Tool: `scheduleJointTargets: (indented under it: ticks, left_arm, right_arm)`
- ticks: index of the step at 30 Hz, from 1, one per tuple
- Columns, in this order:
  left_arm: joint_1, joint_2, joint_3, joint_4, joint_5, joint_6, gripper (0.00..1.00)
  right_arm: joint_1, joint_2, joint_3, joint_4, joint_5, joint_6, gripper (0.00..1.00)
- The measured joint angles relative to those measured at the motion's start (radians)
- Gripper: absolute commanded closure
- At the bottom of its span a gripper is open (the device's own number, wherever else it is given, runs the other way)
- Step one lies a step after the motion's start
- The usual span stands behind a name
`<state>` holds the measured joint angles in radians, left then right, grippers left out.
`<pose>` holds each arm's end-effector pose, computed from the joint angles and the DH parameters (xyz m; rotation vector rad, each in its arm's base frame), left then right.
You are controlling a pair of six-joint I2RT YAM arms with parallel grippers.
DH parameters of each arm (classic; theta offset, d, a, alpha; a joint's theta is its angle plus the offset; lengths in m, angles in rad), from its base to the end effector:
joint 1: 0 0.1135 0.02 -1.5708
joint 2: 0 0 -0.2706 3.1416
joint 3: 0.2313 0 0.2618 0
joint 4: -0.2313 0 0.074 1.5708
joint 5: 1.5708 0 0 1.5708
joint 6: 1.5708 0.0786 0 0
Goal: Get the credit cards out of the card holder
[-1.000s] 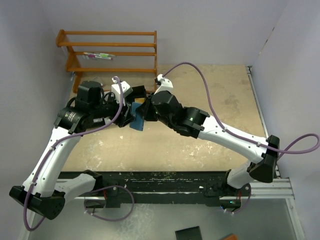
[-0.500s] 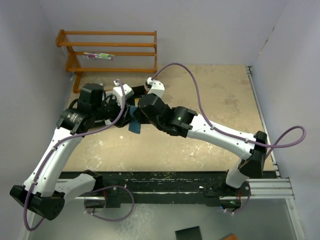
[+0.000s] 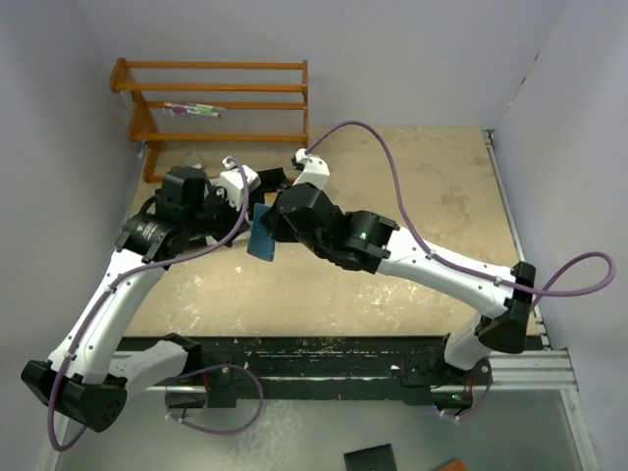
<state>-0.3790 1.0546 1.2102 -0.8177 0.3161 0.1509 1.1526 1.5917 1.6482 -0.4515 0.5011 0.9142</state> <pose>0.2197 -0.1138 0.3562 0.7514 2.1065 -0.4770 0.2005 0.3581 0.4033 0.1005 2.0174 0.8792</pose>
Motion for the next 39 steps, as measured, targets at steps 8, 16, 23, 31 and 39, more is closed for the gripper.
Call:
scheduleJointTargets:
  ticks: [8,16,23,31,39]
  left_arm:
    - [-0.001,0.007,0.024,-0.008,-0.09,-0.001,1.0]
    - [-0.001,-0.023,0.074,-0.053,-0.077,0.013,0.75]
    - [0.0,-0.04,0.1,-0.089,0.034,0.017,0.0]
    - [0.002,-0.024,0.186,-0.127,0.315,-0.079,0.05]
    - [0.006,-0.027,0.213,-0.157,0.458,-0.062,0.58]
  right_arm:
    - [0.005,-0.043,-0.004,0.016,-0.021,0.003,1.0]
    - [-0.039,-0.144,-0.167,0.102,-0.118,-0.021,1.0]
    - [-0.171,-0.302,-0.359,0.291,-0.359,-0.057,1.0]
    - [-0.18,-0.326,-0.368,0.437,-0.52,-0.106,1.0]
    - [-0.195,-0.385,-0.445,0.533,-0.653,-0.138,1.0]
